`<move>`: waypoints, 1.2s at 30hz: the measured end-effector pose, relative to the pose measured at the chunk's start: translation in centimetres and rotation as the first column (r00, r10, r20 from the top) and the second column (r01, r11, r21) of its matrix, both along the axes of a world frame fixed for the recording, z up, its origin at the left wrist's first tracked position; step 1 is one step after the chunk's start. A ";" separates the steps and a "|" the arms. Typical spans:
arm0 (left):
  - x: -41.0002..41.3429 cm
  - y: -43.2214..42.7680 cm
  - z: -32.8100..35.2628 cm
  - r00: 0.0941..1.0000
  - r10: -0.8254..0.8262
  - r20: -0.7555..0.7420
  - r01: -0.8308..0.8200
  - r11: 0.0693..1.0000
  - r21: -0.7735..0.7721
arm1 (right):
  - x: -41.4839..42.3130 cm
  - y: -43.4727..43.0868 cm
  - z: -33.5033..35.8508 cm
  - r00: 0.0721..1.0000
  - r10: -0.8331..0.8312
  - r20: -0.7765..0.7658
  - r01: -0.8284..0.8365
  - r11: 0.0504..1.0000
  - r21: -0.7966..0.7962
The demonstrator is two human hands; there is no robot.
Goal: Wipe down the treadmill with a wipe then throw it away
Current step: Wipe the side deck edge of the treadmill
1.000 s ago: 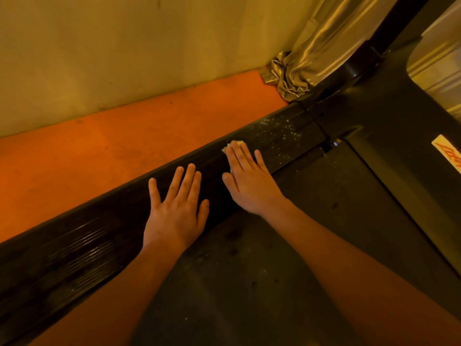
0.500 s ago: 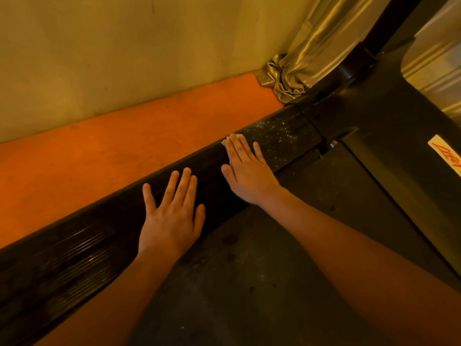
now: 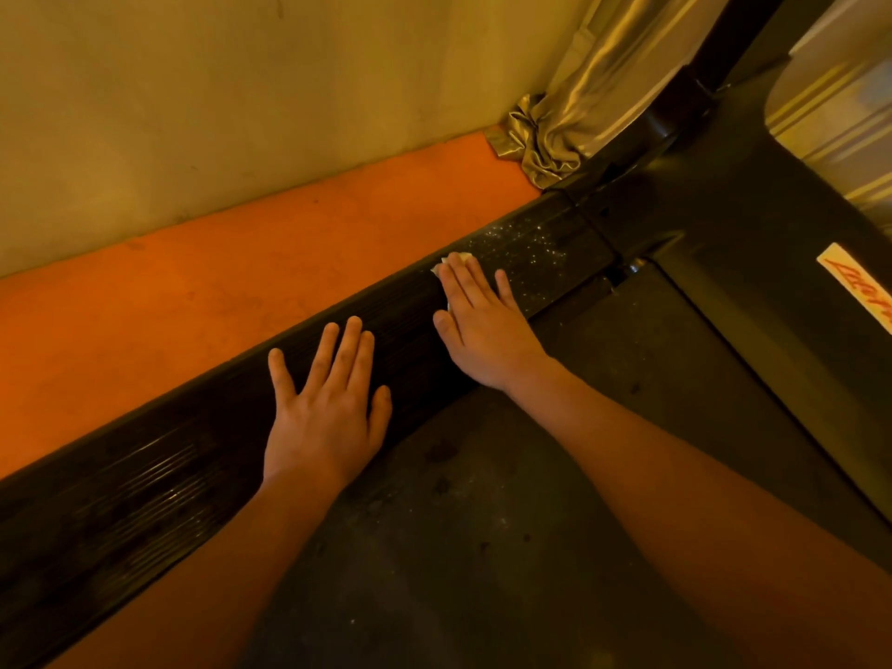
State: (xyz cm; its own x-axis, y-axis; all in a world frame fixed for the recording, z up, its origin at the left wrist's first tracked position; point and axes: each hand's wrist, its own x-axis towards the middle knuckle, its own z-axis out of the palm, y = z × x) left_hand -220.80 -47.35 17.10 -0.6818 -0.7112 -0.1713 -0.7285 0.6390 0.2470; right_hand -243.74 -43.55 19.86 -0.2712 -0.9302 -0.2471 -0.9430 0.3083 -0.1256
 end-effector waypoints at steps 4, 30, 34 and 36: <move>0.1 0.1 0.3 1.000 0.000 0.011 0.000 1.000 0.020 | 1.5 2.7 -0.3 0.999 -0.028 0.029 0.028 1.000 -0.006; 0.3 -0.1 -0.9 0.999 -0.020 -0.048 0.020 1.000 -0.005 | -2.9 2.9 0.5 0.999 0.020 -0.035 -0.020 1.000 0.015; 0.2 0.1 -0.9 0.999 -0.016 -0.033 0.016 1.000 -0.016 | -4.6 0.9 1.2 0.995 0.071 -0.066 -0.067 0.996 0.065; 0.3 0.0 -1.1 0.999 0.006 -0.033 -0.007 1.000 -0.025 | -5.0 -2.0 1.1 0.994 0.077 -0.080 -0.072 0.995 0.071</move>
State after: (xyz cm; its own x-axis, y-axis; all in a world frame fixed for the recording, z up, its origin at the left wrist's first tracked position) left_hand -220.48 -47.34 16.04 -0.6822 -0.7193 -0.1310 -0.7244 0.6407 0.2546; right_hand -248.78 -45.59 20.95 -0.2236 -0.9304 -0.2903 -0.9699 0.2418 -0.0278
